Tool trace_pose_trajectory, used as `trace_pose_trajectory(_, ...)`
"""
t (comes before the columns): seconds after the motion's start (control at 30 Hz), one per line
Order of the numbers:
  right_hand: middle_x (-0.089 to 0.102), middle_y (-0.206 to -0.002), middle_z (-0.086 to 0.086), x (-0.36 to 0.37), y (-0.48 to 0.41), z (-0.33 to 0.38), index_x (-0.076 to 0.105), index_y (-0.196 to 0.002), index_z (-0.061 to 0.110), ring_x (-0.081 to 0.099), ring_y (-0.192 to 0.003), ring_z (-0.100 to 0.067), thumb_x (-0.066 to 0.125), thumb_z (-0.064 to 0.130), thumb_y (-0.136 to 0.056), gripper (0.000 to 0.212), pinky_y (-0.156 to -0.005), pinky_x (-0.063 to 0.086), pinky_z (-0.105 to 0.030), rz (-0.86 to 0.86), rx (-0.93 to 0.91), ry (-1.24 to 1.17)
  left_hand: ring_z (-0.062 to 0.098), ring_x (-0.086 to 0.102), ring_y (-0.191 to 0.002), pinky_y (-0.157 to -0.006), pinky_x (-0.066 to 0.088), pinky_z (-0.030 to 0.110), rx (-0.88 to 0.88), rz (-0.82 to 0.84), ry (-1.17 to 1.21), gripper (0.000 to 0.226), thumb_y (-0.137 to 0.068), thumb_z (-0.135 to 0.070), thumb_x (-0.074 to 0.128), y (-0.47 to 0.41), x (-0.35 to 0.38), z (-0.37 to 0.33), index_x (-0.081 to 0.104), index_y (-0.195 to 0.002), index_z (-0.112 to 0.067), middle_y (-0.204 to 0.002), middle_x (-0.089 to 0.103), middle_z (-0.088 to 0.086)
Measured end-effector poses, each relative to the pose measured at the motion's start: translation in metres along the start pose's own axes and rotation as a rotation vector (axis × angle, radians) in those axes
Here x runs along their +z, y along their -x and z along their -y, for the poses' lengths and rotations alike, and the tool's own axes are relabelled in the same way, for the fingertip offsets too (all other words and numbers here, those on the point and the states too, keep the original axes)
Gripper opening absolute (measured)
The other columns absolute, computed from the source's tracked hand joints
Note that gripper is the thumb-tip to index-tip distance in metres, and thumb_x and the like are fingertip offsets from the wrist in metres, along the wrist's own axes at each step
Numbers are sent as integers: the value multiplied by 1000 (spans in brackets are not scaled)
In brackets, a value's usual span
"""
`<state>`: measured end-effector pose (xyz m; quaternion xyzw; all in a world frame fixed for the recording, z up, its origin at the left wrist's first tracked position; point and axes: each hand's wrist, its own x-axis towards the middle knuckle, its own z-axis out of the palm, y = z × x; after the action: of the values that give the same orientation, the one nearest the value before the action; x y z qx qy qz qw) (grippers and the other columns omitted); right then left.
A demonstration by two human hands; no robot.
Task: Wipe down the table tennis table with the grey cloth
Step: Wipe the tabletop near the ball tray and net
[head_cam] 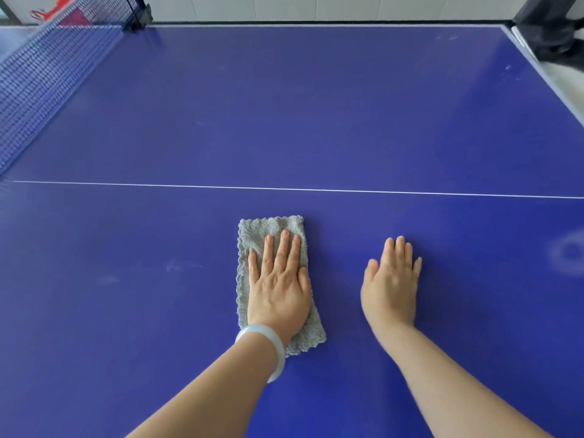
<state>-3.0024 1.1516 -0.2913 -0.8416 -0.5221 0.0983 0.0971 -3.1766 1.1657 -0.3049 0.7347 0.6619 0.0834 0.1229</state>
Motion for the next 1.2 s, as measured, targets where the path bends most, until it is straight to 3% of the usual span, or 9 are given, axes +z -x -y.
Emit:
trace_pose_trajectory(0.1,3,-167,-11,14,1,9,6,-158,6,0,-154,-24,25,34,-105,63,-124,-1,-45,-29,27,110,14,-23,-149,-121,-16,44,32,7,-23,63,-97,-42,3,1,-1,1,-5,-158,-31,-164,-12,-16)
trace_pose_trajectory(0.3,13,-166,-5,15,-1,4,18,-158,12,7,-154,-22,32,35,-104,61,-125,1,-45,-42,-3,67,19,-17,-151,-121,-10,52,455,136,-81,57,-104,-38,14,-39,4,-41,-1,-159,-30,-166,-6,-13)
trace_pose_trajectory(0.67,14,-165,6,16,-3,1,20,-157,18,5,-153,-10,11,41,-101,61,-125,-3,-36,-88,19,-29,20,-10,-153,-122,-6,51,864,215,-319,56,-107,-39,21,-135,11,-99,-1,-157,-37,-166,-6,-12)
trace_pose_trajectory(0.73,11,-166,6,18,-3,-1,18,-158,19,4,-153,-11,14,38,-102,59,-125,-3,-37,-72,15,3,19,-8,-153,-122,-7,50,766,196,-262,54,-106,-40,19,-132,9,-90,2,-158,-37,-166,-2,-12)
trace_pose_trajectory(0.83,9,-167,3,18,-3,-1,14,-158,17,3,-154,-15,22,37,-104,59,-125,-1,-41,-54,10,63,16,-6,-153,-122,-8,48,445,128,-68,53,-105,-41,17,-121,-2,-49,9,-158,-36,-166,4,-13)
trace_pose_trajectory(1.0,6,-167,-2,18,-1,4,9,-159,13,3,-154,-21,25,41,-104,64,-124,1,-47,-28,9,148,15,-5,-153,-123,-6,46,93,10,-38,56,-103,-43,17,-80,-20,38,10,-158,-37,-165,4,-15)
trace_pose_trajectory(1.1,6,-167,-4,17,-2,5,9,-159,12,3,-154,-22,25,40,-104,64,-124,0,-48,-19,10,152,17,-8,-153,-122,-8,48,-173,-40,3,57,-103,-40,17,-55,-22,49,7,-158,-34,-166,1,-13)
trace_pose_trajectory(1.13,7,-167,-4,16,-1,5,10,-158,11,4,-154,-22,26,40,-104,64,-124,0,-48,-18,9,147,18,-9,-153,-122,-9,50,-202,-48,-5,58,-103,-39,17,-43,-19,40,5,-159,-32,-166,-1,-12)
trace_pose_trajectory(1.2,8,-167,-5,15,-1,5,12,-158,10,4,-154,-23,27,39,-104,64,-124,1,-49,-14,3,134,21,-11,-153,-122,-5,53,-78,-39,-3,59,-102,-38,18,-12,-11,13,6,-159,-29,-166,-2,-10)
